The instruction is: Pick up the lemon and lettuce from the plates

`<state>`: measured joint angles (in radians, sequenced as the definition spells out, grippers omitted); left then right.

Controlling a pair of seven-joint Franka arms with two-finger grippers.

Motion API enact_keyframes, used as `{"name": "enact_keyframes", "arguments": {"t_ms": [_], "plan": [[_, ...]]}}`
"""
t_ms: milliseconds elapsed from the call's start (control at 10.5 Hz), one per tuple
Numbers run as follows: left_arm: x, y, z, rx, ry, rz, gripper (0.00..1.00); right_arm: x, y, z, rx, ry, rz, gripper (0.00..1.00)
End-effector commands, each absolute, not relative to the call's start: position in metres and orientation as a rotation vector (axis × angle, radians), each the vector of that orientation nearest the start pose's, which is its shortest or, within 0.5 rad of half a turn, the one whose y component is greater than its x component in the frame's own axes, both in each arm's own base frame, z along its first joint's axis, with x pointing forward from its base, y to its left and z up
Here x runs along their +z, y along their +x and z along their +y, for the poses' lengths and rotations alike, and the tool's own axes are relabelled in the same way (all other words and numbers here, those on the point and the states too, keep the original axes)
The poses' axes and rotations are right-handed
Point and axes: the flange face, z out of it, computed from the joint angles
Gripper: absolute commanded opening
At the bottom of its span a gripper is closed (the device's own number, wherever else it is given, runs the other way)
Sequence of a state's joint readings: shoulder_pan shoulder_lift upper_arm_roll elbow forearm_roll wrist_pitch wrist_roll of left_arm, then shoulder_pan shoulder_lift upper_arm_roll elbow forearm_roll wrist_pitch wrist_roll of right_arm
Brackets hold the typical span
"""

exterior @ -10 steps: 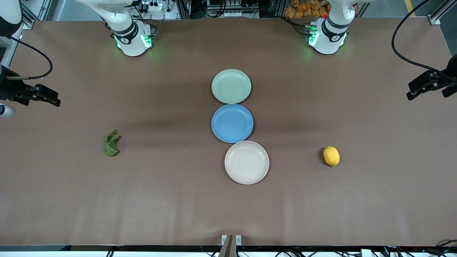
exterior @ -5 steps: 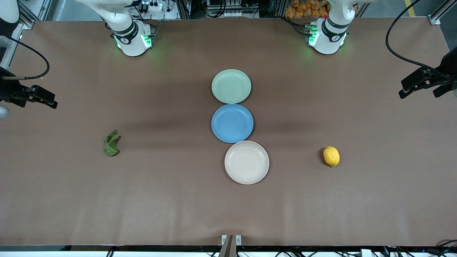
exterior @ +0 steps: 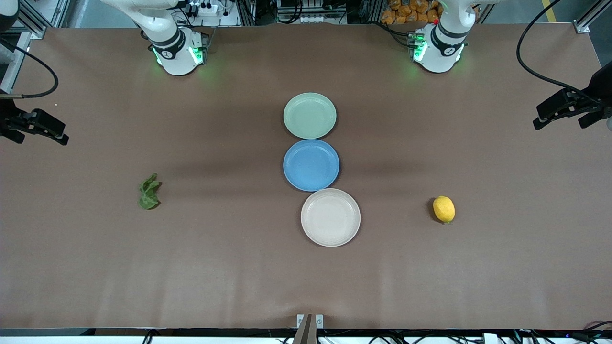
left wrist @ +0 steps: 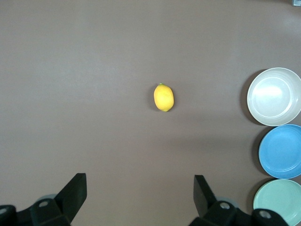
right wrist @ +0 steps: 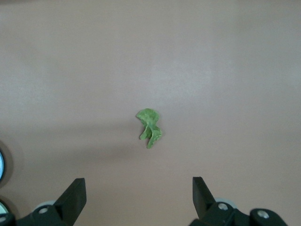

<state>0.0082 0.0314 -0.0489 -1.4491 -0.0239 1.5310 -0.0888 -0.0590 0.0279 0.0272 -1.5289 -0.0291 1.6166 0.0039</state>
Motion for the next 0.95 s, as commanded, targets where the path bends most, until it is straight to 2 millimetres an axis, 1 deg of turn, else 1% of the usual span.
{"name": "enact_keyframes", "arguments": {"t_ms": [0,571,667,857], "plan": [[0.6661,0.5560,-0.0215,-0.070,-3.171,-0.062,1.00,0.6431,0.5605,-0.0315,-0.122,-3.164,0.031,1.00],[0.6649,0.5546,-0.0204,-0.049,-3.169,-0.067,1.00,0.6418,0.5598,-0.0325,-0.111,-3.123,0.074,1.00],[0.6664,0.5541,-0.0196,-0.054,-3.169,-0.069,1.00,0.6415,0.5592,-0.0367,-0.106,-3.121,0.119,1.00],[0.6664,0.5541,-0.0196,-0.054,-3.169,-0.069,1.00,0.6413,0.5591,-0.0359,-0.103,-3.118,0.163,1.00]]}}
